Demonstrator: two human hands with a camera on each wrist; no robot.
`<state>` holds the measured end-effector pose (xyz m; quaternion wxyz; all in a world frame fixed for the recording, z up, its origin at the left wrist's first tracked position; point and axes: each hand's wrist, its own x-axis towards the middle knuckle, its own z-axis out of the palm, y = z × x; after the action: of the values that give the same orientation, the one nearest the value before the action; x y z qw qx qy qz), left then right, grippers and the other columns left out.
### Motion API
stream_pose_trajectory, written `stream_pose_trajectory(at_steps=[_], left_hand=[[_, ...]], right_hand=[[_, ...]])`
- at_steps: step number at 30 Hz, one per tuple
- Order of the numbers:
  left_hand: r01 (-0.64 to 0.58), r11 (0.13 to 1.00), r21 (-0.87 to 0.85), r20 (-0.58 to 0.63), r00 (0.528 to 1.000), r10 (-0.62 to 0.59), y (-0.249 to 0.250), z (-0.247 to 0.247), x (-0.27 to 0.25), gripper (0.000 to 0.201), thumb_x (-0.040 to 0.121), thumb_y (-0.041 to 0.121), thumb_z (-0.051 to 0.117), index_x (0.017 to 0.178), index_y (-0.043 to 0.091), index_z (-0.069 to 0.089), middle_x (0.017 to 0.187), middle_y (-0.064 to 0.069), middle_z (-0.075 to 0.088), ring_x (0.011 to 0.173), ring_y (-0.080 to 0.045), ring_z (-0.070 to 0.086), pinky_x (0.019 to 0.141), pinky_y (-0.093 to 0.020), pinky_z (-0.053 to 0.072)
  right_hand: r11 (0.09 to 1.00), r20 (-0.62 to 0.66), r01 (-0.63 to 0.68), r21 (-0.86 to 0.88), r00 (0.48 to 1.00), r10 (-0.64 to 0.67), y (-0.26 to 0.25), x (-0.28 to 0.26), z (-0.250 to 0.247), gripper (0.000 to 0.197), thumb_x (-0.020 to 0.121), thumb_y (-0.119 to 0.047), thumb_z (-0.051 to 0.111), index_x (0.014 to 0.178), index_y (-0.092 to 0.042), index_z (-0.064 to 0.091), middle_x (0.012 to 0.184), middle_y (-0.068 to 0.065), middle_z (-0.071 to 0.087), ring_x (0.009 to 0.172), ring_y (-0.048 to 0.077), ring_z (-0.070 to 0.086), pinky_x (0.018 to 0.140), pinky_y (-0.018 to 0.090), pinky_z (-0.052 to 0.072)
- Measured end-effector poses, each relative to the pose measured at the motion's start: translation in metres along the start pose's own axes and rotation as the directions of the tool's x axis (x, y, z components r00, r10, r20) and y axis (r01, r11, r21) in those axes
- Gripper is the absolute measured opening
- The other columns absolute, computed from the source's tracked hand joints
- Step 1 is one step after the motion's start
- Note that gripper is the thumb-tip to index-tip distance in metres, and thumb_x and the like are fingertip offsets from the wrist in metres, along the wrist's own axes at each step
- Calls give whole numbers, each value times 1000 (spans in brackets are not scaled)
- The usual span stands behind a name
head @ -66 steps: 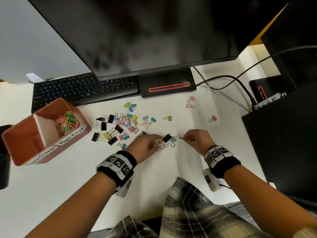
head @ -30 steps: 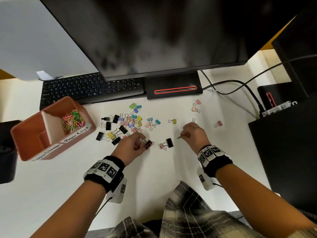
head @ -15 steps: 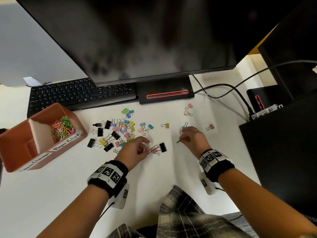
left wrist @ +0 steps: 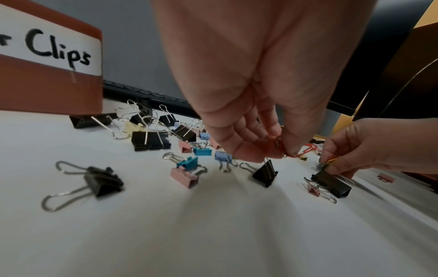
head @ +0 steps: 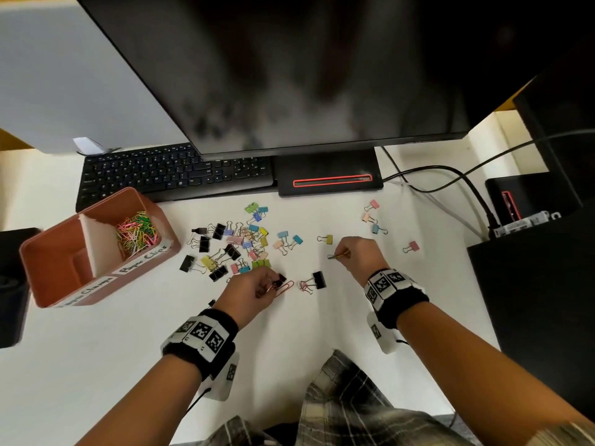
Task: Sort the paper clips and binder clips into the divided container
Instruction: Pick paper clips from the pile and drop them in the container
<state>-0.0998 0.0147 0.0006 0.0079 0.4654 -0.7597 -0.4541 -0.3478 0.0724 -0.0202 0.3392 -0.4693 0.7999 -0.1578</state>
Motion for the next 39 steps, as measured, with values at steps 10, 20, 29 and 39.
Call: stream_pose_trajectory(at_steps=[10, 20, 29, 39], left_hand=[[-2, 1000, 16, -1, 1000, 2, -5, -2, -1, 17, 81, 17, 67, 97, 21, 62, 81, -1, 65, 68, -10, 58, 61, -4, 41], [-6, 1000, 11, -16, 1000, 6, -2, -9, 1, 18, 81, 15, 66, 97, 22, 62, 90, 0, 68, 78, -17, 64, 71, -21, 49], [-11, 999, 43, -3, 1000, 11, -9, -7, -7, 12, 82, 18, 66, 94, 21, 63, 85, 6, 65, 71, -7, 59, 63, -4, 42], [-19, 999, -33, -75, 997, 16, -26, -43, -22, 13, 81, 11, 66, 90, 20, 63, 84, 0, 68, 71, -10, 63, 63, -4, 44]], right_hand=[[1000, 133, 16, -15, 991, -14, -5, -10, 3, 13, 82, -20, 66, 92, -12, 68, 94, 9, 70, 88, 24, 63, 82, 35, 53], [996, -5, -61, 62, 998, 62, 13, -28, -21, 11, 77, -21, 71, 79, -10, 71, 71, -5, 60, 74, 16, 56, 73, 26, 44], [984, 53, -80, -159, 995, 89, -14, -31, 11, 12, 85, -14, 61, 90, -4, 67, 102, 14, 65, 95, 30, 61, 81, 33, 48], [945, 158, -29, -325, 984, 85, -33, -31, 15, 15, 88, -7, 46, 97, -6, 57, 101, 15, 65, 92, 32, 60, 81, 36, 50]])
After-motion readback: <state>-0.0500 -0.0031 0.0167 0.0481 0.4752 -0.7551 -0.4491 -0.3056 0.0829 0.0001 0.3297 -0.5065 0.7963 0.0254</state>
